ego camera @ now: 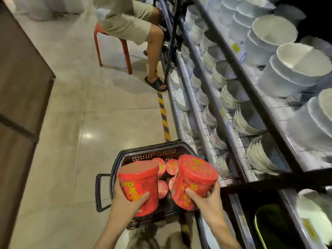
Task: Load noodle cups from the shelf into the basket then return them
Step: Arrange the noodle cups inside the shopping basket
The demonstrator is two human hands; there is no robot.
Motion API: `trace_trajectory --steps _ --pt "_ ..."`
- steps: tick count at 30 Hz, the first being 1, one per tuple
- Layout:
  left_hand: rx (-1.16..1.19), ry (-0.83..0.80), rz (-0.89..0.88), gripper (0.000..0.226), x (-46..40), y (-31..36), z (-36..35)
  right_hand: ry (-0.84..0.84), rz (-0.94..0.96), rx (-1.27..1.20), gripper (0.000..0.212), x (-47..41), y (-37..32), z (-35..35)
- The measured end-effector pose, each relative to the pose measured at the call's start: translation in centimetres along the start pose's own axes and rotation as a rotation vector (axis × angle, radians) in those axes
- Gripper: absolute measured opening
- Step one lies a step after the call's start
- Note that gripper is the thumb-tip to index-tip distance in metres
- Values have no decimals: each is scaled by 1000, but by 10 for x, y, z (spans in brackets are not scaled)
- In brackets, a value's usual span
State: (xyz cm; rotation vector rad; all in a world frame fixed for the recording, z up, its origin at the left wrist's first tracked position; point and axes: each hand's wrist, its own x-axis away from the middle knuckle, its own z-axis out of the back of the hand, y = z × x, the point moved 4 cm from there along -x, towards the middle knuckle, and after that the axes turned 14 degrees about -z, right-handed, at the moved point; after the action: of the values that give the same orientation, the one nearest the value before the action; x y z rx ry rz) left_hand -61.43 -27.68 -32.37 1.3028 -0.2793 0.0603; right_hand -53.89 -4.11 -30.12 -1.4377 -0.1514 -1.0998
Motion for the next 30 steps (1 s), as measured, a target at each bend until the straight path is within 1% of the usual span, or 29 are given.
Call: trace_trajectory --steps 2,5,7,11,16,18,19,24,26,28,30 --pt "-16 -30 24 109 -24 -12 -11 24 -10 38 112 -30 -3 -11" --pt "-43 -59 95 126 -54 -37 -30 29 -68 91 106 -80 3 -24" --pt "-37 -69 132 130 -71 -62 -47 55 -79 146 99 -116 12 -30" --pt "-38 -8 186 113 -105 -121 -83 95 -112 247 98 -193 40 -41" --pt "-4 -8 208 110 -138 -214 -136 54 -186 327 104 -283 93 -56" --pt "1 -23 198 100 -148 -244 -154 64 -197 377 102 -317 118 -61" --pt "3 -35 175 95 -153 -258 -162 75 -201 398 103 -331 129 -63" --pt "-72 -153 143 90 -163 -329 -186 102 -214 466 106 -392 176 -72" --pt "-122 -248 130 99 -161 -352 -193 97 -207 464 106 -409 190 -74" --pt "-119 -309 129 106 -157 -366 -197 103 -194 463 106 -421 202 -77" --pt "-93 -315 110 100 -153 -372 -197 115 -185 467 105 -429 211 -80"
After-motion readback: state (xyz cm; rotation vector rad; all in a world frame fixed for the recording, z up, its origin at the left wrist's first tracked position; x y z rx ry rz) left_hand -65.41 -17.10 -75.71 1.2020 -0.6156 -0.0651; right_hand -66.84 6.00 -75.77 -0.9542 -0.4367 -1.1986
